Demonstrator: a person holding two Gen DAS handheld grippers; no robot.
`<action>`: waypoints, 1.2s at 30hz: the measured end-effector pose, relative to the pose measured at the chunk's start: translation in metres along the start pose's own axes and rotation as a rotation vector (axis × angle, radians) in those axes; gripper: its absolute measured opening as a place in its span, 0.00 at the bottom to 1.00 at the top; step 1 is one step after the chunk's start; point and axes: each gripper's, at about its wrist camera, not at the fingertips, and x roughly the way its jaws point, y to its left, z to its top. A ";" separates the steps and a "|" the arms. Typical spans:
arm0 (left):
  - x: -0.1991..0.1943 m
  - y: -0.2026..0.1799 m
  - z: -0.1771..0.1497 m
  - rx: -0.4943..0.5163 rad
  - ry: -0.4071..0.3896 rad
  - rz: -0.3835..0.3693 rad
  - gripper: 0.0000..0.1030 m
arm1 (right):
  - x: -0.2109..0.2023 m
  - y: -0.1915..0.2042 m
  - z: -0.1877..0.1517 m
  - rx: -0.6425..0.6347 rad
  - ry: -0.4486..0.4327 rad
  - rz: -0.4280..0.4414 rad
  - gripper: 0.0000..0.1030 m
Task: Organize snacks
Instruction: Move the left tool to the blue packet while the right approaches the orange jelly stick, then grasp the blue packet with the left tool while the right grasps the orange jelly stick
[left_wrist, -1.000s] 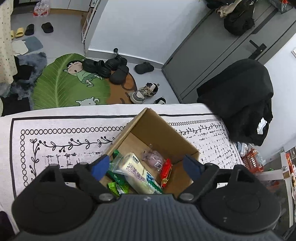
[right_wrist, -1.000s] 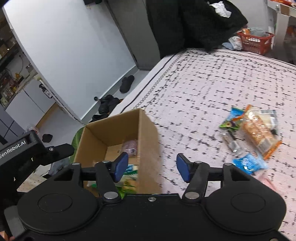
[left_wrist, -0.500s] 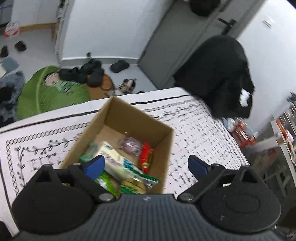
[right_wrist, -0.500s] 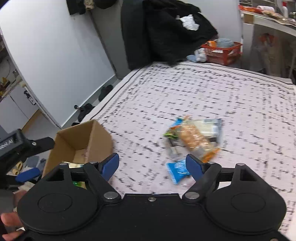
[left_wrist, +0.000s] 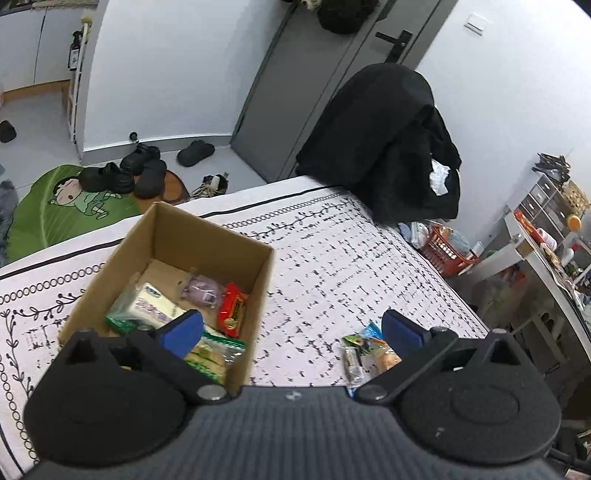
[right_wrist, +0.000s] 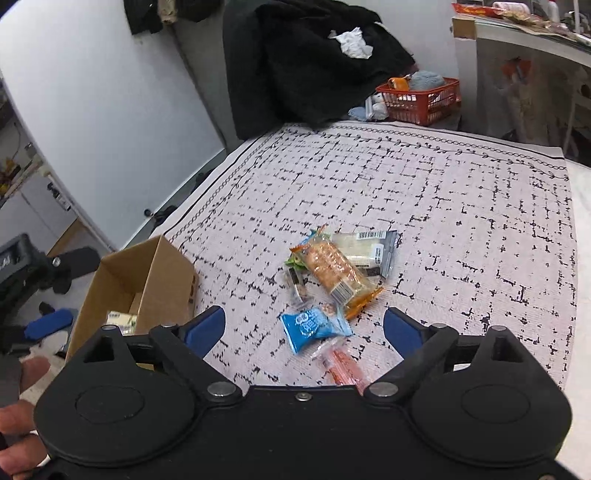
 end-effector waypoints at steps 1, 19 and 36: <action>0.000 -0.003 -0.002 0.004 -0.003 -0.001 0.99 | 0.002 -0.002 -0.001 0.004 0.006 0.005 0.87; 0.031 -0.052 -0.043 0.176 0.074 -0.036 0.96 | 0.053 -0.034 -0.026 0.109 0.179 0.025 0.63; 0.089 -0.072 -0.069 0.200 0.211 0.000 0.82 | 0.079 -0.059 -0.033 0.196 0.215 0.020 0.27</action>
